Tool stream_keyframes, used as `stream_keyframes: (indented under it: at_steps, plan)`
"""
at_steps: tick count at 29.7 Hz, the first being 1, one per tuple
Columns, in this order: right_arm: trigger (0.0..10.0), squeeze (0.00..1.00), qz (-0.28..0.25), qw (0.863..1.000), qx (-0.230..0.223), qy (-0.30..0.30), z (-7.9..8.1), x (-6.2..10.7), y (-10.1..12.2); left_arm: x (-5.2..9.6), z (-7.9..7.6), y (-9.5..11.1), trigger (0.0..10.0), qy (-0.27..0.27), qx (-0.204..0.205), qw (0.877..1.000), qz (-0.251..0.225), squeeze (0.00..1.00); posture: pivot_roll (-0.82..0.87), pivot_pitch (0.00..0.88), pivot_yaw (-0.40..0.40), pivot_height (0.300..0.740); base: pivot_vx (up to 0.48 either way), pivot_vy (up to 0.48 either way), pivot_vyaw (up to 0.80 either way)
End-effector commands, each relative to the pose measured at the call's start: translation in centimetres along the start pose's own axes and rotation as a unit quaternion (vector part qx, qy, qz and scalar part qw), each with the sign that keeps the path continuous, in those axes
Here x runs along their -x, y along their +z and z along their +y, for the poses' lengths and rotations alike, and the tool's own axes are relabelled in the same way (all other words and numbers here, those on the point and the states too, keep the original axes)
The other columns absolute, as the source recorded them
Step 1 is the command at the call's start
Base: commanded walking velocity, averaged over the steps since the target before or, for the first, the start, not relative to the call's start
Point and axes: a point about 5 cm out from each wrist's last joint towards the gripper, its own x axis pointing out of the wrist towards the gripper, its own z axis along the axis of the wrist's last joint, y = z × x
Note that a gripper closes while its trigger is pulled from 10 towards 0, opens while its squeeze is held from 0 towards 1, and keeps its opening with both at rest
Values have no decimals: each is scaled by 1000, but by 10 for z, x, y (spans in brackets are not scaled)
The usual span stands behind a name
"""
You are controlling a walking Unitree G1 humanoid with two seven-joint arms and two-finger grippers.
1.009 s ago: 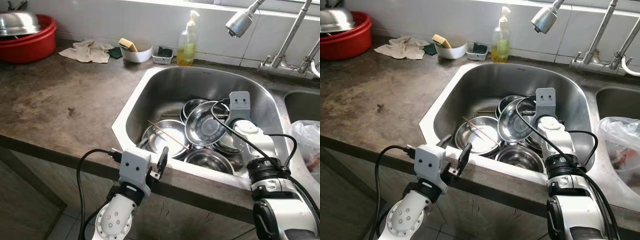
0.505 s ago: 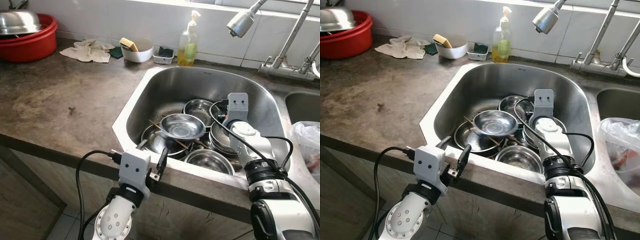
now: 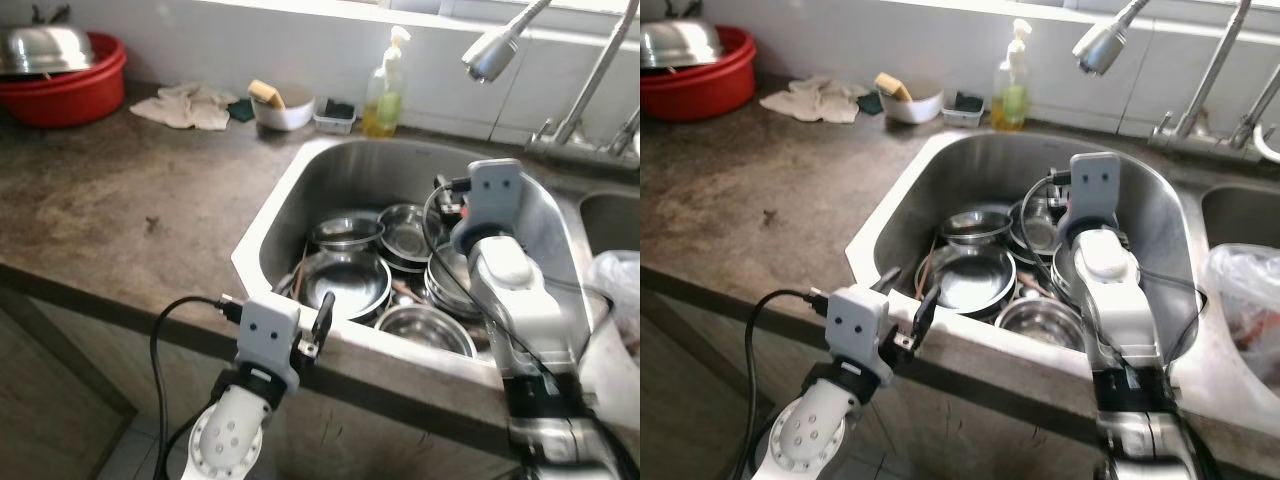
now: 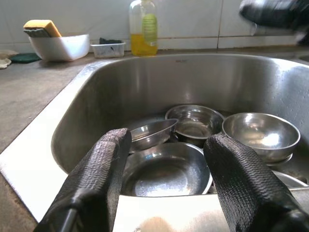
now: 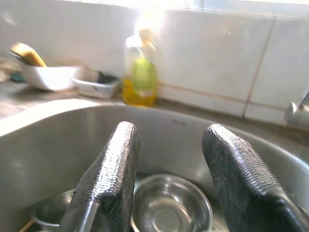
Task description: Kitchen organization
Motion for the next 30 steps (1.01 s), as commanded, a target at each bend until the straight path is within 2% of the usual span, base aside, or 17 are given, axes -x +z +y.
stream_keyframes:
  at_steps: [1, 4, 7, 11, 12, 22, 30]
  plan:
    - [10000, 0, -33, 999, -1, 14, 4, 10, 13, 0, -1, -1, 10000, -6, -1, 1000, -2, 0, 158, 111, -37, 740, 0, 0, 0]
    - [10000, 0, -40, 999, 8, 24, 8, 27, 12, -2, 1, -1, 10000, -6, -6, 1000, -3, 0, 151, 99, -29, 740, 0, 0, 0]
    - [10000, 0, -42, 998, 11, 34, 10, 35, 10, -2, 3, -1, 10000, -5, -9, 1000, -5, 0, 154, 98, -28, 740, 0, 0, 0]
    - [10000, 0, -21, 999, -8, 29, 14, 66, 0, -3, 9, 2, 10000, 3, -16, 1000, -13, 0, 145, 84, -21, 740, 0, 0, 0]
    - [10000, 0, -18, 999, -9, 30, 15, 70, -1, -3, 9, 2, 10000, 3, -18, 1000, -15, 0, 145, 84, -21, 740, 0, 0, 0]
    - [10000, 0, 15, 999, -32, 36, 25, 91, -12, 0, 10, 0, 10000, 6, -18, 1000, -13, 0, 145, 78, -18, 740, 0, 0, 0]
    - [10000, 0, 25, 999, -33, 27, 23, 93, -16, 3, 10, -1, 10000, 16, -13, 1000, -8, 0, 147, 80, -23, 740, -261, 0, 0]
